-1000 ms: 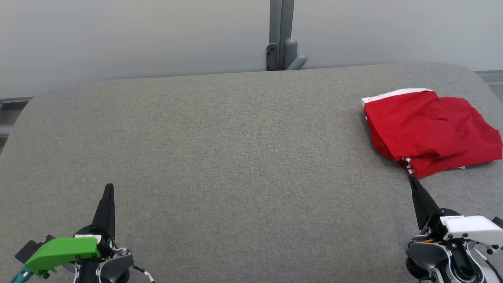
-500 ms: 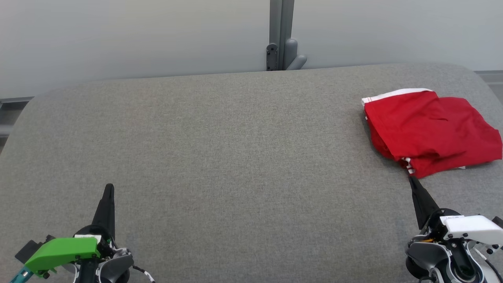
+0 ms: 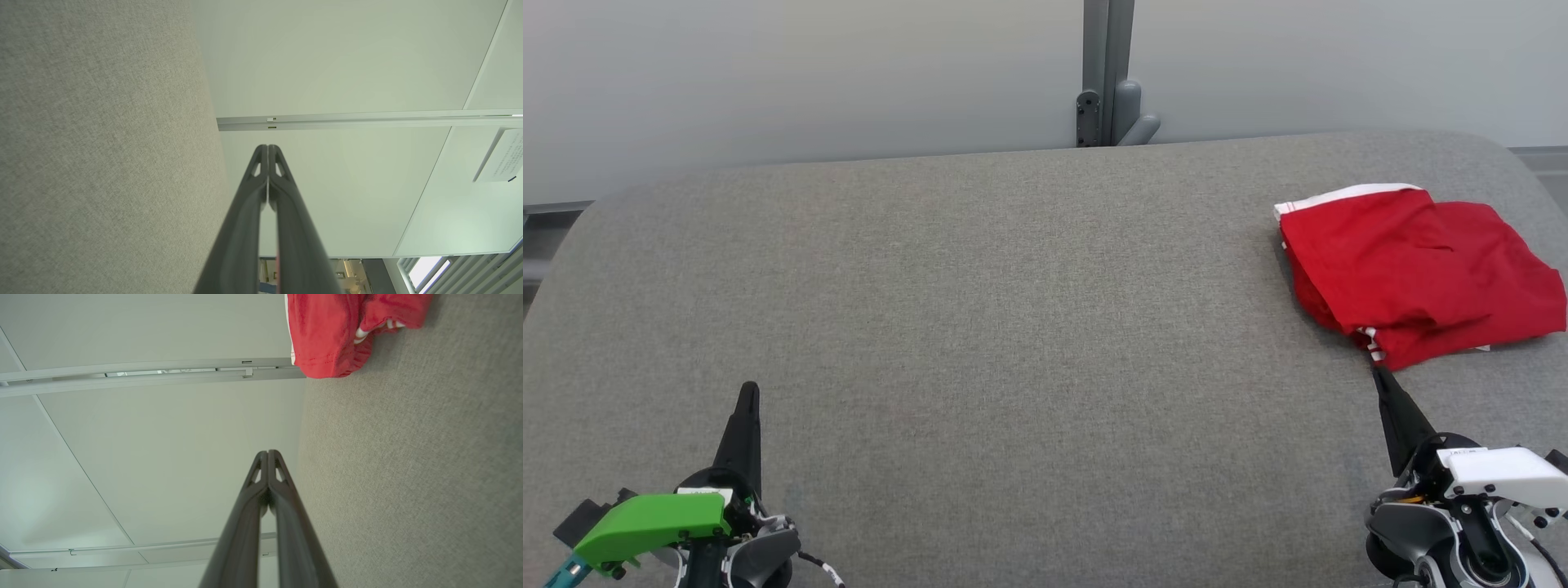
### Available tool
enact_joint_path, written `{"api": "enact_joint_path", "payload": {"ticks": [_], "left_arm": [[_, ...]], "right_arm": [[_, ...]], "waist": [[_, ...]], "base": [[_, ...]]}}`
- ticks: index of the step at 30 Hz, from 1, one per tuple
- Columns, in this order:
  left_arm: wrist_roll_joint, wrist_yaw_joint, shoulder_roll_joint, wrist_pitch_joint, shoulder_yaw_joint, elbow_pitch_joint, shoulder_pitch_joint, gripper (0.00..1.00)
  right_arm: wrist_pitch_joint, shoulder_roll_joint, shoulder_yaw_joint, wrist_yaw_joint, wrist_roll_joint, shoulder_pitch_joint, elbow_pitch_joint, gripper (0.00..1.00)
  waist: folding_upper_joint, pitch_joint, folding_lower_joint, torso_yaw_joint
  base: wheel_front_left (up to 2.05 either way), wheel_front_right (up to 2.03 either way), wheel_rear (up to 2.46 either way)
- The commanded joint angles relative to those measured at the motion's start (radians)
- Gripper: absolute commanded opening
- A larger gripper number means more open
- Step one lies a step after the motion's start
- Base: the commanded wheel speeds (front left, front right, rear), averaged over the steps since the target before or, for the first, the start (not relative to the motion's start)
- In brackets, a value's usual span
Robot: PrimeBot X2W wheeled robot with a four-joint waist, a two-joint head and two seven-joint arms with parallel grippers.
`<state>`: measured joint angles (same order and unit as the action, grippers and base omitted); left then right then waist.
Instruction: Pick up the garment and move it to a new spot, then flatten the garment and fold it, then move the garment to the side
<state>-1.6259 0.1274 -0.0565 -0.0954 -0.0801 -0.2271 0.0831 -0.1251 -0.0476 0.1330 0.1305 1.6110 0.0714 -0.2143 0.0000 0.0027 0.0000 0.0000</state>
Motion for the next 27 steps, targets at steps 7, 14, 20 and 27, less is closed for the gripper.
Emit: {"api": "enact_joint_path", "payload": {"ticks": [7,14,20,27], "left_arm": [[0.005,0.006,-0.001,-0.005,-0.004,0.000,0.017,0.00],[0.006,0.006,0.000,-0.005,-0.005,0.000,0.017,0.00],[0.006,0.006,0.001,-0.006,-0.006,0.000,0.017,0.00],[0.006,0.006,0.001,-0.007,-0.006,0.000,0.017,0.00]], "right_arm": [[-0.003,-0.005,0.001,0.000,0.007,0.008,0.004,0.00],[-0.003,-0.005,0.001,0.000,0.007,0.008,0.004,0.00],[-0.003,-0.005,0.001,0.000,0.007,0.008,0.004,0.00],[-0.003,-0.005,0.001,0.000,0.007,0.008,0.004,0.00]], "waist": [[0.0000,0.000,0.0000,0.000],[0.0000,0.000,0.0000,0.000],[0.0000,0.000,0.0000,0.000],[0.0000,0.000,0.0000,0.000]], "base": [[0.00,0.00,0.00],[0.00,0.00,0.00],[0.00,0.00,0.00],[0.00,0.00,0.00]]}}
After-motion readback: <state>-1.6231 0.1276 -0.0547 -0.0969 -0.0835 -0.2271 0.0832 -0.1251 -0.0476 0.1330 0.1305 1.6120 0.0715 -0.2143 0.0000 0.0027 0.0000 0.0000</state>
